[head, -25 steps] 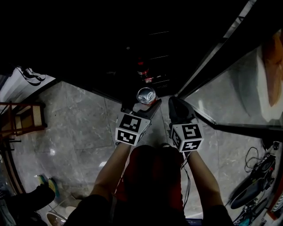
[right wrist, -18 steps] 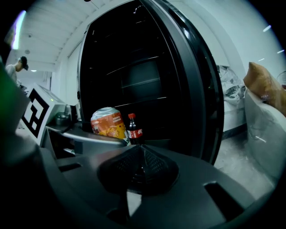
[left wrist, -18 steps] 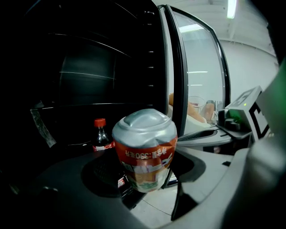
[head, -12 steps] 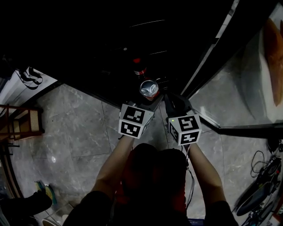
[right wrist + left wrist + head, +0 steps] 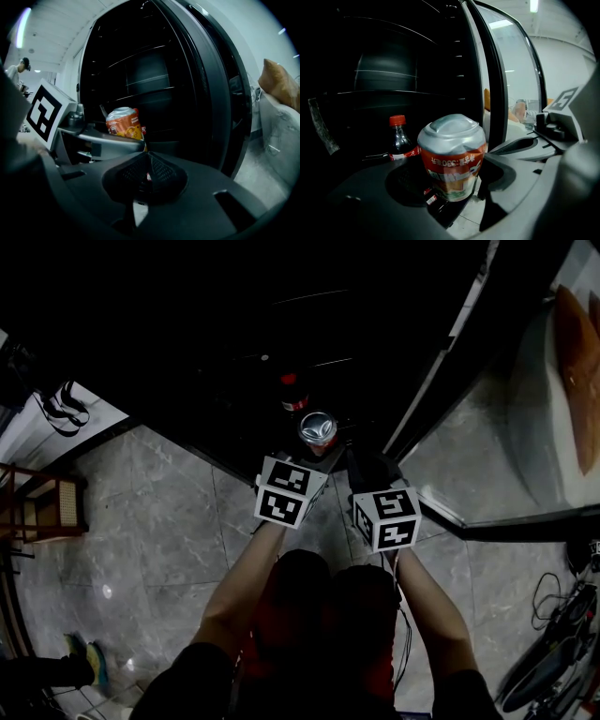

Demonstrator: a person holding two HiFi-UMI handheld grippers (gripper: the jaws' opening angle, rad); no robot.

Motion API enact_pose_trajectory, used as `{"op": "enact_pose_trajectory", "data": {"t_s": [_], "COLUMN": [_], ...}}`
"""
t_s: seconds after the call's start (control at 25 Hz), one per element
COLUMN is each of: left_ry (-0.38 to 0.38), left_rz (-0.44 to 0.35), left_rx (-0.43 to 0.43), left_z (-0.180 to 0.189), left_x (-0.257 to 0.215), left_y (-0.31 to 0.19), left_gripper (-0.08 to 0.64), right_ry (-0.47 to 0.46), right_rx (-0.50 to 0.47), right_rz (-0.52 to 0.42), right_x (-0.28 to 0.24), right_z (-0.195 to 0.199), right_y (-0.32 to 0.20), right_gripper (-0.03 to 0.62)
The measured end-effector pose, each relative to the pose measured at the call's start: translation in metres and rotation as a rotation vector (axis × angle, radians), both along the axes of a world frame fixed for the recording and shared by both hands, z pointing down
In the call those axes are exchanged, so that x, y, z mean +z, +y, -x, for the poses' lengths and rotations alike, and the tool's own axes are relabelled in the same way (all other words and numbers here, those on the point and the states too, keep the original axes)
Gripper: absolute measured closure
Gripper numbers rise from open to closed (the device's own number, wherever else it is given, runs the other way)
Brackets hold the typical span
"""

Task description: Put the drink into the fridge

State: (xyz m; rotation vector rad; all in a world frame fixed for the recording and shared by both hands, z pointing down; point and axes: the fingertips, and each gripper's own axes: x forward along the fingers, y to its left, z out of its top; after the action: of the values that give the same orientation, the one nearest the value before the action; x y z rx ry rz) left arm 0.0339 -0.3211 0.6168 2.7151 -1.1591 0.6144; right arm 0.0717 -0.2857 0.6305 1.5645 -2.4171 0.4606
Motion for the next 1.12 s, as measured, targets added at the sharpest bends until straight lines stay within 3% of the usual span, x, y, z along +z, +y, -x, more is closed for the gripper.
{"op": "enact_pose_trajectory", "data": {"t_s": [1.12], "left_ry": [-0.027], "left_rz": [-0.004], "left_rx": [0.013], "left_z": [-0.019], "left_x": [0.024], "left_y": [-0.042], "left_gripper": [0.222], "right_ry": [0.058], "right_rx": [0.006], "right_rz": [0.097], "right_x": [0.040], "right_z": [0.000], "right_y": [-0.036], "right_gripper": [0.574]}}
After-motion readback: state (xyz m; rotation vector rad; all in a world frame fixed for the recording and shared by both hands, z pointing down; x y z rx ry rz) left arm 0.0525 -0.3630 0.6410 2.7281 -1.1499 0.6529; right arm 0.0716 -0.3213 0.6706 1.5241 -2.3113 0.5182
